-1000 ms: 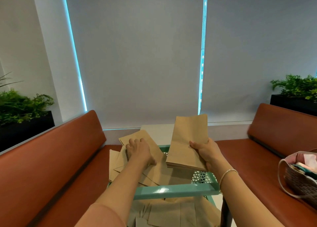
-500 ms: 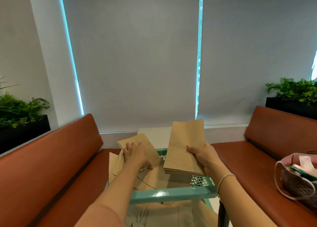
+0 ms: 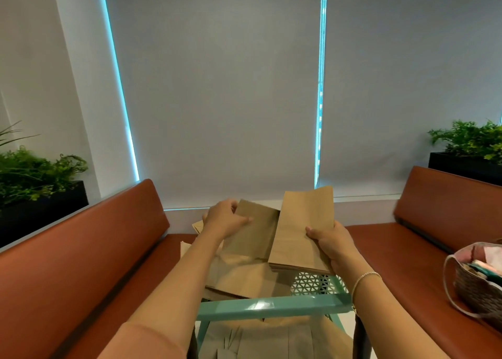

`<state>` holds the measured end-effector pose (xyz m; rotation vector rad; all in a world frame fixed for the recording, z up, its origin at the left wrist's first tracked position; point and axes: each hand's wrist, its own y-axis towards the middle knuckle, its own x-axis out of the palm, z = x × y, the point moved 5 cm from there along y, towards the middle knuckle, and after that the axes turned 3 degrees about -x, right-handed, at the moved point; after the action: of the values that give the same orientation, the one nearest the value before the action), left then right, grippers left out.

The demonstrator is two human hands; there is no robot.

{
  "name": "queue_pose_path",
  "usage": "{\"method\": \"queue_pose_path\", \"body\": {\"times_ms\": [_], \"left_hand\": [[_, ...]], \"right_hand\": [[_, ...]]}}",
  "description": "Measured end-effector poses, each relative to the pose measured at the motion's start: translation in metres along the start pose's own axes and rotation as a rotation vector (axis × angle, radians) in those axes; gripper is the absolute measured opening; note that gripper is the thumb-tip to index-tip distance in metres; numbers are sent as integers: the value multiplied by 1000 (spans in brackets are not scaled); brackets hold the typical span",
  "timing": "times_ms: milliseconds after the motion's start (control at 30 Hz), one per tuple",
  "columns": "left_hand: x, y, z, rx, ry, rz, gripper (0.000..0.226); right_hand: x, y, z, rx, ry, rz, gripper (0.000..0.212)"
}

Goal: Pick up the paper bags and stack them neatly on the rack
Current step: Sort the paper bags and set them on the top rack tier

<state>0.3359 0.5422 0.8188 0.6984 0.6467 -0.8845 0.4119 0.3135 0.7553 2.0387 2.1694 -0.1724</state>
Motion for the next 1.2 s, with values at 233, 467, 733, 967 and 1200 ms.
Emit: {"method": "queue_pose_path", "body": {"times_ms": [233,467,733,967,1200], "left_hand": [[-27,-21,38,300,-341,310,15],[24,-49,67,583,-173,-78,17],[39,-65,70,557,-181,-250,29],[11,-44,44,104,-435,-151,72],[54,-29,14,-198,-687,-342,64]], "right_hand": [[1,-3,-9,0,-46,90,37],[12,-8,-21,-61,174,122,44],[14,-11,-19,-96,406,-45,38],[11,-13,-21,-126,466,-57,44],[34,-29,-31,-162,347,-273,37]]}}
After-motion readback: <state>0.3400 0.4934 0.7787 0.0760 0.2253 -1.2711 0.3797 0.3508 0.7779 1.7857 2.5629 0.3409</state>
